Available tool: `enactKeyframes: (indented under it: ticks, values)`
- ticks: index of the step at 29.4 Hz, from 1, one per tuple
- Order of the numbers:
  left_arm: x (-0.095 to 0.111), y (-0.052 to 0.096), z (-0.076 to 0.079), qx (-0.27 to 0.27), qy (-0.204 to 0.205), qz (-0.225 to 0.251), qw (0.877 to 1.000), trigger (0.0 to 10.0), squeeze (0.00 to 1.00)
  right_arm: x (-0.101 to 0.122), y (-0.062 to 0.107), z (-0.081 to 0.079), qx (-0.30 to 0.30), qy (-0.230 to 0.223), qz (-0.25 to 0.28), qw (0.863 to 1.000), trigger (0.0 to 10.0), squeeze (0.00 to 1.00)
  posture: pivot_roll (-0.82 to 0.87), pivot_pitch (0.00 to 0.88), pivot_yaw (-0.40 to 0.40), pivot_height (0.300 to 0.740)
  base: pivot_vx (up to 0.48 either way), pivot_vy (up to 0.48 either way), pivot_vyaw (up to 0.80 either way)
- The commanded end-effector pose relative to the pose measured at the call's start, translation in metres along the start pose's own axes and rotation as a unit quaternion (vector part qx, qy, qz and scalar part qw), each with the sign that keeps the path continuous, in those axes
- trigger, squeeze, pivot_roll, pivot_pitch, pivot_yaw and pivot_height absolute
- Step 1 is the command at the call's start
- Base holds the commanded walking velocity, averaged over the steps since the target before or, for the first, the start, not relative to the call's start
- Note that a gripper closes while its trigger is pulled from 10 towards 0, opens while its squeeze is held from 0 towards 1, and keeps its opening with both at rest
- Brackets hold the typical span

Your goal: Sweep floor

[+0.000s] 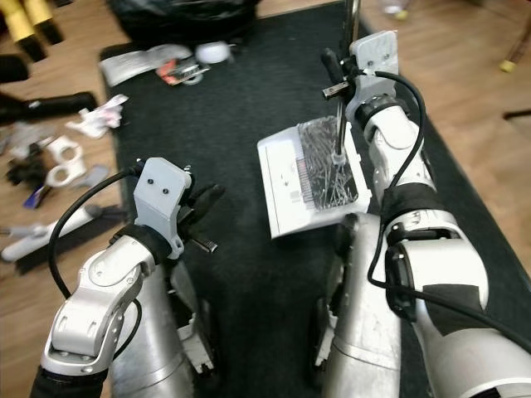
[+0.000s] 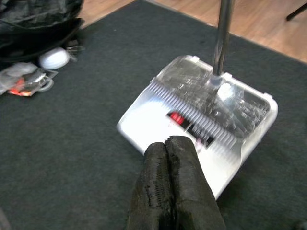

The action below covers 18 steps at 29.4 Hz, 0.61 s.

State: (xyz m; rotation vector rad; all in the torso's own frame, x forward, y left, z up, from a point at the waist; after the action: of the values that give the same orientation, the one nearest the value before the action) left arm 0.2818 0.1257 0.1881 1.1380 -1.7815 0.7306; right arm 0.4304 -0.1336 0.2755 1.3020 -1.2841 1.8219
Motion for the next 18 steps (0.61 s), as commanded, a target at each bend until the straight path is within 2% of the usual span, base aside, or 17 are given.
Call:
enactKeyframes:
  ticks: [1, 5, 9, 18]
  values:
    - [-0.003, 0.001, 0.005, -0.003, 0.003, -0.01, 1.0, 10.0, 0.0, 0.009, 0.002, 0.008, -0.004, 0.014, 0.023, 1.0, 10.0, 0.0, 0.0, 0.32, -0.091, 0.346, 0.0, 0.0, 0.0]
    - [-0.002, 0.002, 0.005, -0.002, 0.004, -0.01, 1.0, 10.0, 0.0, 0.004, 0.006, 0.005, 0.004, 0.019, 0.022, 1.0, 10.0, 0.0, 0.0, 0.33, -0.093, 0.346, 0.0, 0.0, 0.0]
    - [-0.002, 0.002, 0.005, -0.002, 0.005, -0.011, 1.0, 10.0, 0.0, -0.005, 0.011, 0.0, 0.017, 0.042, 0.015, 0.999, 10.0, 0.0, 0.0, 0.338, -0.093, 0.346, 0.0, 0.0, 0.0]
    - [-0.001, 0.003, 0.003, -0.001, 0.003, -0.012, 1.0, 10.0, 0.0, -0.01, 0.017, 0.005, -0.004, 0.023, 0.021, 0.999, 10.0, 0.0, 0.01, 0.348, -0.088, 0.346, 0.0, 0.0, 0.0]
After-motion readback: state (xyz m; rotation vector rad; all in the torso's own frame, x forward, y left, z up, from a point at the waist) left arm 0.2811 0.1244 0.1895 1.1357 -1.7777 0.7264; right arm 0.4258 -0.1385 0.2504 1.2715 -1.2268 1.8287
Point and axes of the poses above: a point about 5 cm out from each wrist's last joint towards the gripper, its own y axis pointing back from the gripper into the wrist, its own x axis along the axis of the wrist's last joint, z = x × y, the point moved 3 cm from there along -y, pointing out of the wrist towards the gripper, and after that the axes turned 10 degrees about -y, right-handed, at the moved point
